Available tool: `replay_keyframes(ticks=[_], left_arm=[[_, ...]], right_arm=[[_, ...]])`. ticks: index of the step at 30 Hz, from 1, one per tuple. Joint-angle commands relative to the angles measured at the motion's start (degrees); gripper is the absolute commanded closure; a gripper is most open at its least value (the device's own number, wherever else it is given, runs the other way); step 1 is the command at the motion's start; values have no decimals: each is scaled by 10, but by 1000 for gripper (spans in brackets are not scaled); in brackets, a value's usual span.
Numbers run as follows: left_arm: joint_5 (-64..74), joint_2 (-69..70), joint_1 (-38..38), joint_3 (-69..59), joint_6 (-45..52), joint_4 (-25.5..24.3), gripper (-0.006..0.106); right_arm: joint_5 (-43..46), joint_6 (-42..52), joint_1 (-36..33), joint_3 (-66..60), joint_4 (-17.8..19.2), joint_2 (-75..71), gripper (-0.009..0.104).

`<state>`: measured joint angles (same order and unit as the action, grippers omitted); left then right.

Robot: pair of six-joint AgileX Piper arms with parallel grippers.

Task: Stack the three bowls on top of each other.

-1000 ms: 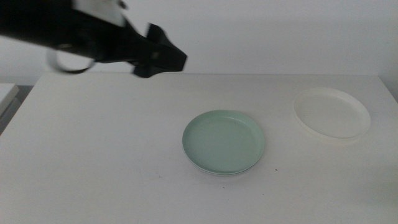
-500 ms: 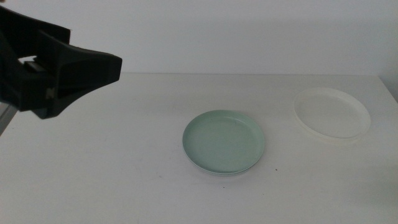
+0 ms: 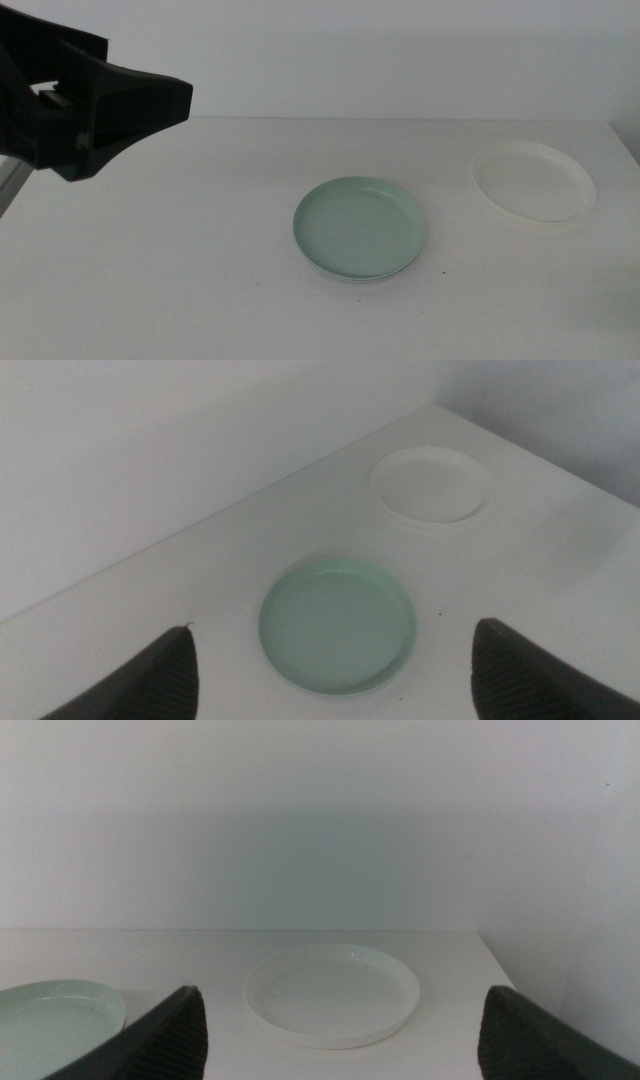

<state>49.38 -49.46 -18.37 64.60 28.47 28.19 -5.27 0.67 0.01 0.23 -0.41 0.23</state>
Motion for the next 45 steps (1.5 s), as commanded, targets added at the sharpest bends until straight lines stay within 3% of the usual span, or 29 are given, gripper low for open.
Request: replay_keyframes(ticks=[1,5,8,10,15,17,23,28,33,39,45], left_arm=[[-7,1,0,-1,-5,-4,7],[-7,1,0,-1,-3,-4,7],[-8,1,0,-1,-3,-4,7],[-8,1,0,-1,-3,-4,7],[-8,1,0,-1,-3,-4,7],[-8,1,0,-1,-3,-4,7],[-8,1,0,-1,-3,-4,7],[-8,1,0,-1,-3,-4,7],[-8,1,0,-1,-3,-4,7],[-8,1,0,-1,-3,-4,7],[-8,1,0,-1,-3,-4,7]], right_arm=[[5,4,5,-2,1,-2,2],[5,4,5,-2,1,-2,2],[43,20,5,-2,32,-2,2],[23,2,5,0,24,-2,2],[-5,-15,5,104,24,105,2],[-77,-24,5,188,22,197,2],[-419,-38,5,445,0,442,2],[-507,-38,5,550,-21,574,2],[-501,-38,5,563,-57,653,2],[-526,-54,38,635,-21,777,2],[-504,-30,138,759,-73,928,2]])
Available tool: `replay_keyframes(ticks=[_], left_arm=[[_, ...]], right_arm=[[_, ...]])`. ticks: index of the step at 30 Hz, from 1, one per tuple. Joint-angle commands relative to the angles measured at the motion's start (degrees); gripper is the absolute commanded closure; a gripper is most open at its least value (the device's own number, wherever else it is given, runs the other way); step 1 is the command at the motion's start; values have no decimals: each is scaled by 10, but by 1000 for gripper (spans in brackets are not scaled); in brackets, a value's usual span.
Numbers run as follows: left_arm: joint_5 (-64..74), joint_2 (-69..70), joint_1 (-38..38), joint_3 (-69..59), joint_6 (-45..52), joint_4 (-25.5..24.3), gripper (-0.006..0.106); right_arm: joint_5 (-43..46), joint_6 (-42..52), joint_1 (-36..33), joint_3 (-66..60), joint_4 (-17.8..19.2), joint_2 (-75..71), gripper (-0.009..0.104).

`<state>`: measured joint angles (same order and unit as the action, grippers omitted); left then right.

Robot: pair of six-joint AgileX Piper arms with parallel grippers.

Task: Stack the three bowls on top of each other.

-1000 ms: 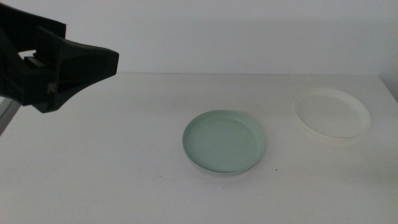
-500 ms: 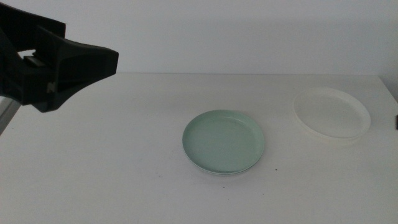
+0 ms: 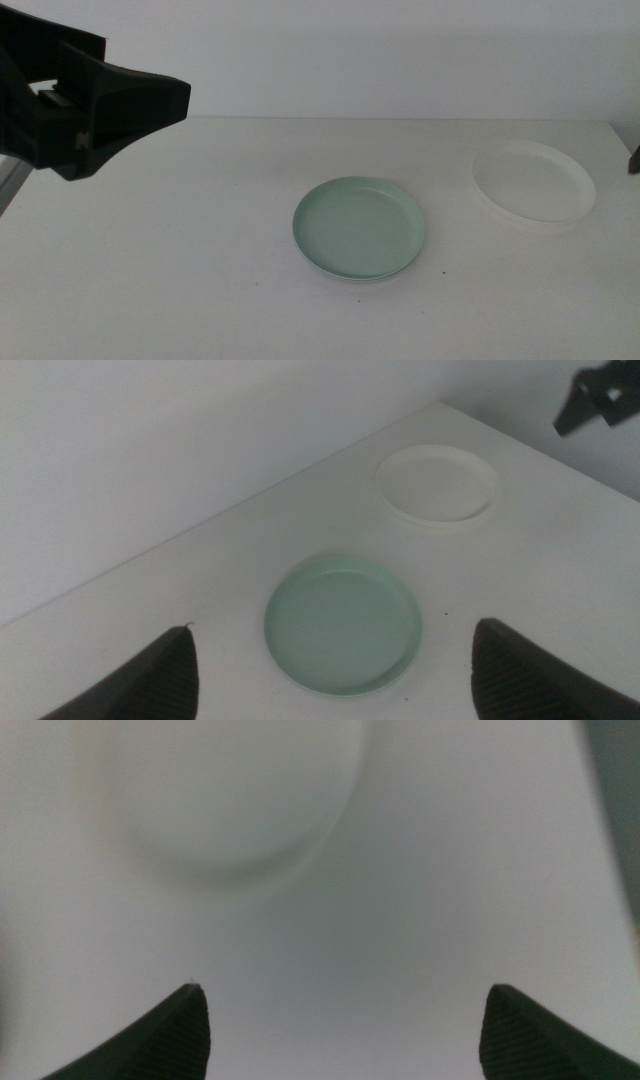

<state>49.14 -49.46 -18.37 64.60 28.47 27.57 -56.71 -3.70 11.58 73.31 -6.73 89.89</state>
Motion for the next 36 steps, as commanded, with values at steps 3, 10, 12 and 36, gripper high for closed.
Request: replay_keyframes(ticks=[3,10,12,36], left_arm=[[-6,1,0,-1,-3,3,7],[-6,1,0,-1,-3,3,7],[-6,1,0,-1,-3,3,7],[-6,1,0,-1,-3,3,7]], right_arm=[[23,20,33,93,-8,102,2],[1,40,32,253,-27,268,2],[-16,40,32,287,-29,304,2],[-23,72,21,297,-89,421,97]])
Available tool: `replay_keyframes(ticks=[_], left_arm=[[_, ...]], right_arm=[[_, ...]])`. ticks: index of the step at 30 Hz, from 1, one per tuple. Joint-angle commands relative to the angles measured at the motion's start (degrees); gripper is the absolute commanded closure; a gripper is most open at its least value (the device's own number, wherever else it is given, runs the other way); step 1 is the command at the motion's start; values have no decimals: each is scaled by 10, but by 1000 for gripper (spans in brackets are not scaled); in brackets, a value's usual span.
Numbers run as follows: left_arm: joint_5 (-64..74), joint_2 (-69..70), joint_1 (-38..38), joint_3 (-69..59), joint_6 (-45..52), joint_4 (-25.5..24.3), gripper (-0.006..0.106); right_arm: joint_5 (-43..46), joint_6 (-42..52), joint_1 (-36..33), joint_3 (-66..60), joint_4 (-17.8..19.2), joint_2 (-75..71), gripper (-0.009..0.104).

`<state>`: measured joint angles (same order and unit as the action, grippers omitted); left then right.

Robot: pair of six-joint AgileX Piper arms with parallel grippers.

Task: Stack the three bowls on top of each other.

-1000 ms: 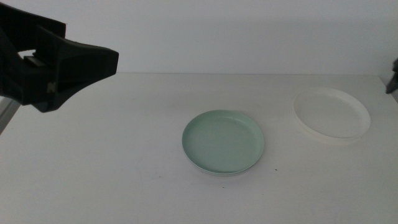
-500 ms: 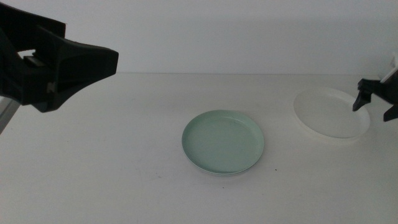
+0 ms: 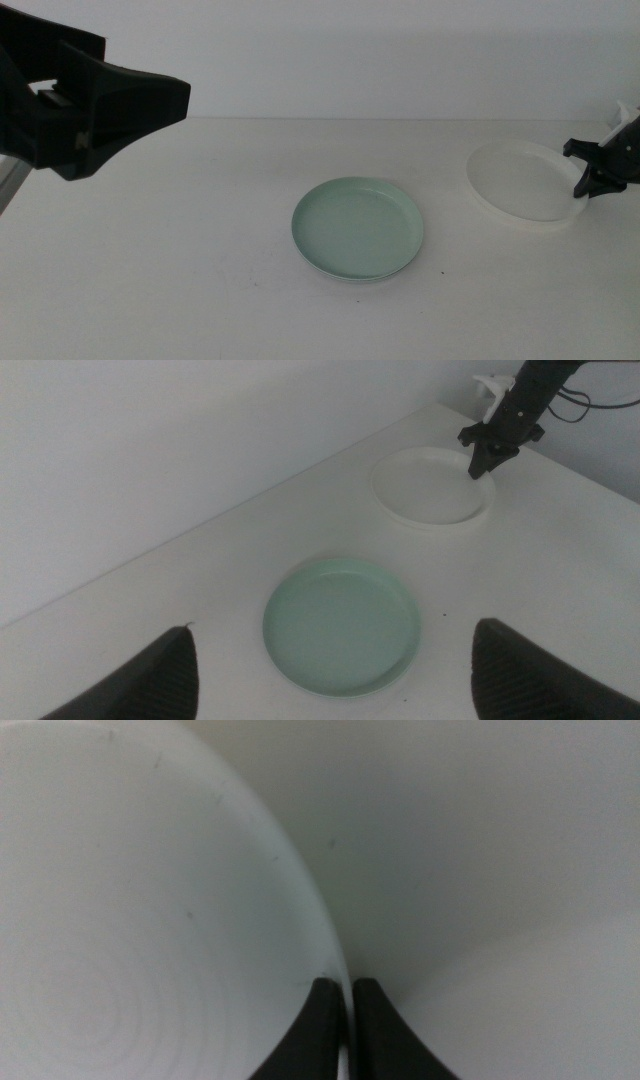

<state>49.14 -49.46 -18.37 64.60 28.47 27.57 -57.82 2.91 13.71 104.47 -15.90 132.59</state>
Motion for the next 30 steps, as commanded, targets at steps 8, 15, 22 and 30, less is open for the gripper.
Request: replay_keyframes(ticks=[8,15,22,30], left_arm=[[-6,1,0,-1,-3,3,7],[-6,1,0,-1,-3,3,7],[-6,1,0,-1,-3,3,7],[-6,1,0,-1,-3,3,7]], right_arm=[[157,42,-6,-266,-92,-229,98],[172,54,-119,-312,-147,-329,98],[202,15,-266,-312,-146,-288,98],[223,-16,-319,-312,-153,-244,98]])
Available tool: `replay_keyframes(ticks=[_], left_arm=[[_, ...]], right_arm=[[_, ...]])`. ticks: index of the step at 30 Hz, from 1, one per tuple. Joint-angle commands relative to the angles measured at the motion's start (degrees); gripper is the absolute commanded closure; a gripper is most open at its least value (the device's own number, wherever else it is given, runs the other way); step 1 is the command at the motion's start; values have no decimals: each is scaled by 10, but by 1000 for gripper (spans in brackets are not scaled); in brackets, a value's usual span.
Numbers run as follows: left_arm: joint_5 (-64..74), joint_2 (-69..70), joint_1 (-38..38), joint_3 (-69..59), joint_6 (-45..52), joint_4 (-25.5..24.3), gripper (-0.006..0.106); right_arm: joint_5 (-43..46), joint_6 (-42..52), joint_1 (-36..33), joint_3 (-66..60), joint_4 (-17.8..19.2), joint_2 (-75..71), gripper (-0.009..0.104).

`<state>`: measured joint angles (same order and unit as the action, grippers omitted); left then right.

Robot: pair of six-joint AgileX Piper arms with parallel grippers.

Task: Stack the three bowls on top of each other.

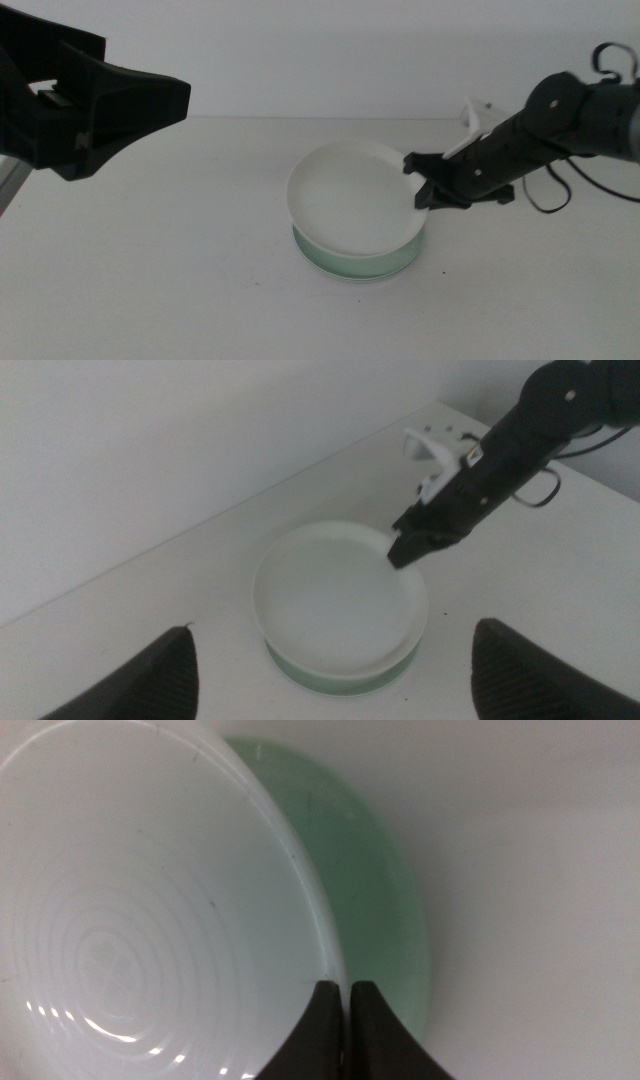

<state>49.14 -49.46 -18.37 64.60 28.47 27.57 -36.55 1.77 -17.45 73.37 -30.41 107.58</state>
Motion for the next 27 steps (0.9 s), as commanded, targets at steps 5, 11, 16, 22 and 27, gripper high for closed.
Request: replay_keyframes(ticks=[5,11,16,22,27], left_arm=[[-6,1,0,-1,-3,3,7],[-6,1,0,-1,-3,3,7],[-6,1,0,-1,-3,3,7],[-6,1,0,-1,-3,3,7],[-6,1,0,-1,-3,3,7]], right_arm=[[28,-7,-19,0,-15,31,98],[43,-26,-19,0,-13,36,98],[48,-49,-19,0,5,36,98],[45,-57,-19,0,15,37,98],[51,-79,-19,0,34,38,98]])
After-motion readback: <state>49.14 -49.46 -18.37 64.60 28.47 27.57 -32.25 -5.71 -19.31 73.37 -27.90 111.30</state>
